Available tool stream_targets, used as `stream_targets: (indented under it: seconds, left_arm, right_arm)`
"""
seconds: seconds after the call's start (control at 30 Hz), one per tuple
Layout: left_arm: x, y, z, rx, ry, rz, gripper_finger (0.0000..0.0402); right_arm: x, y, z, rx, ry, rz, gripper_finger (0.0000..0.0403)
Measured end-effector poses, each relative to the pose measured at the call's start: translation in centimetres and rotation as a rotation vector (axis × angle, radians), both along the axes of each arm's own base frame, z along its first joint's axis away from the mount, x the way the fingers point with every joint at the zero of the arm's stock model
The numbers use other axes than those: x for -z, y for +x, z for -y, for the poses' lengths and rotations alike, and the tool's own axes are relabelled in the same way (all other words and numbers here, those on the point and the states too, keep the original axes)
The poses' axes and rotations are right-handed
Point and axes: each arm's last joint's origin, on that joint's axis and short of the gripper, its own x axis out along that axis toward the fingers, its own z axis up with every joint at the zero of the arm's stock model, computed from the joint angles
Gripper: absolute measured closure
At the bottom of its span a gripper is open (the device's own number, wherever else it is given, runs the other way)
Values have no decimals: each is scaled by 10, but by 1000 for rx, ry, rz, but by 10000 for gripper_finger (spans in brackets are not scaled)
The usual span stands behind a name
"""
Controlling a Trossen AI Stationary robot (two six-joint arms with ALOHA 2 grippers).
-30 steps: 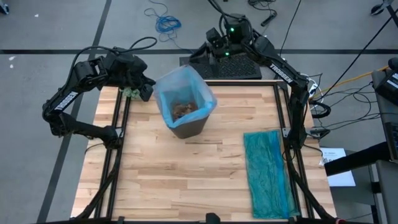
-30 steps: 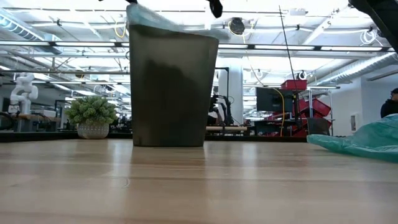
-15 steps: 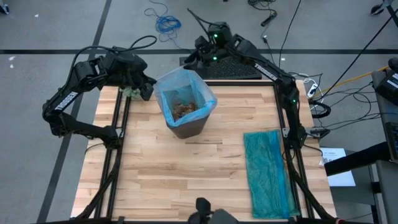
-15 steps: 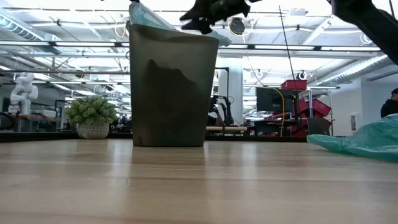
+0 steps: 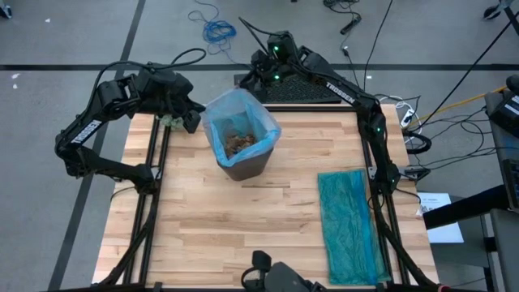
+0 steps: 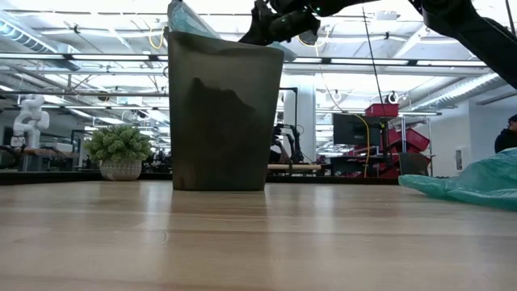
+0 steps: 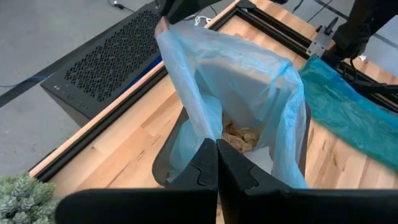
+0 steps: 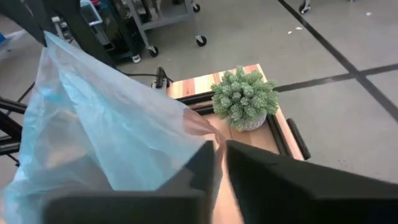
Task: Place trash/remove bag and relplace
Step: Close the blue trash bag
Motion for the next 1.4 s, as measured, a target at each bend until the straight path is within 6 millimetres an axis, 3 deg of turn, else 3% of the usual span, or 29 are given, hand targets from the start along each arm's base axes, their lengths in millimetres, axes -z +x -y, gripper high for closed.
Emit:
stream_targets:
  seconds: [0.17, 0.43, 0.67, 0.8, 0.9, 1.03, 1.23, 1.4]
  left_arm:
    - [0, 0, 0, 0, 0, 0, 402]
    - [0, 0, 0, 0, 0, 1, 402]
    - [0, 1, 1, 9, 1, 0, 402]
    - [0, 2, 3, 19, -1, 1, 402]
    - [0, 2, 4, 25, 0, 2, 402]
    - [0, 2, 4, 25, 0, 1, 402]
    - [0, 2, 4, 25, 0, 1, 402]
    - [0, 2, 4, 30, 5, -3, 402]
  right_arm:
    - [-3, 3, -1, -7, -24, 35, 400]
    - [-19, -5, -7, -25, -32, 81, 394]
    - [-22, -3, -6, -38, -83, 114, 311]
    - [-10, 1, -2, -37, -64, 71, 263]
    - [-5, 3, 1, -36, -68, 61, 250]
    - [0, 3, 7, -23, -62, 48, 272]
    - [5, 3, 8, -51, -87, 32, 388]
    - [6, 3, 5, -48, -50, 14, 386]
